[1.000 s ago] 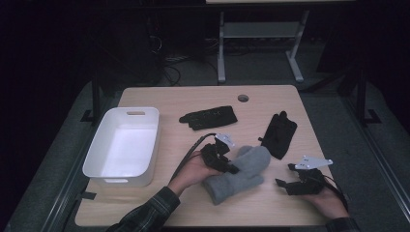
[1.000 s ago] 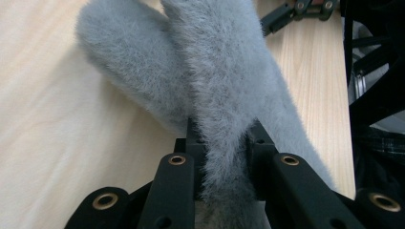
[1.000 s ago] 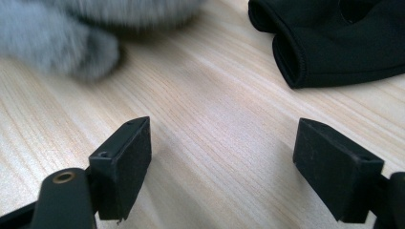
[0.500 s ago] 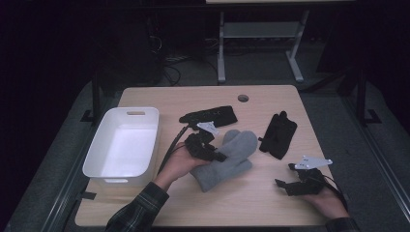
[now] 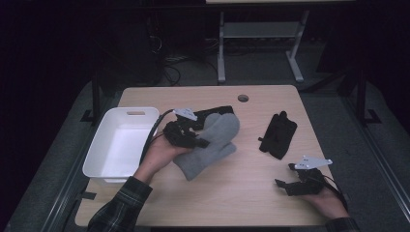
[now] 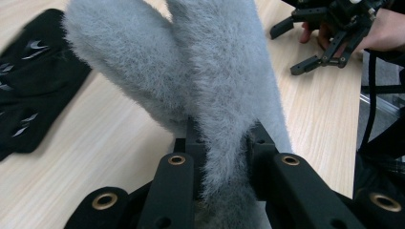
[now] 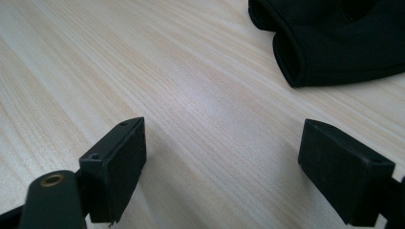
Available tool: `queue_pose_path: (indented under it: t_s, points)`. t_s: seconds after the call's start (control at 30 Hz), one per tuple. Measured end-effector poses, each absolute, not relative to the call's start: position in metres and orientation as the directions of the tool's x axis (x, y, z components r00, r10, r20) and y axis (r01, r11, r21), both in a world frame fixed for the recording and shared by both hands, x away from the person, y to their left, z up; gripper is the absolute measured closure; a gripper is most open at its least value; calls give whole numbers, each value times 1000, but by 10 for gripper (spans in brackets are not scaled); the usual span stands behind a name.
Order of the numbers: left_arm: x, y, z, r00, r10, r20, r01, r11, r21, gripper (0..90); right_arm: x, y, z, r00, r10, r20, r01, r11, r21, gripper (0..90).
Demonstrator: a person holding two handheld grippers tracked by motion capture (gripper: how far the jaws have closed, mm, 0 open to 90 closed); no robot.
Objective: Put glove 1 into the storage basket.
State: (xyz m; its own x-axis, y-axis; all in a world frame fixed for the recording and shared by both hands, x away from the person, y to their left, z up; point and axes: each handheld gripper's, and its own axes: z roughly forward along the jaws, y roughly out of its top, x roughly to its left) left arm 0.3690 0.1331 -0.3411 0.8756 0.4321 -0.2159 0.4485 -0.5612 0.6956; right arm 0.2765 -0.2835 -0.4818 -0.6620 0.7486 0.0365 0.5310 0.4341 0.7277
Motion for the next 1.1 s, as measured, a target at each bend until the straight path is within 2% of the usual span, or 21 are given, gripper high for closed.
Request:
queue_pose_path:
  t_s: [0.3, 0.7, 1.1]
  points:
    - [371, 173, -321, 840, 506, -194, 478, -524, 705, 762, 277, -284, -482, -662, 749, 37, 531, 434, 728, 164]
    - [364, 248, -298, 758, 624, -191, 535, -426, 729, 762, 277, -284, -482, -662, 749, 37, 531, 434, 728, 164]
    - [356, 321, -300, 657, 726, -206, 592, -327, 737, 763, 277, -284, -482, -662, 748, 36, 531, 435, 727, 164]
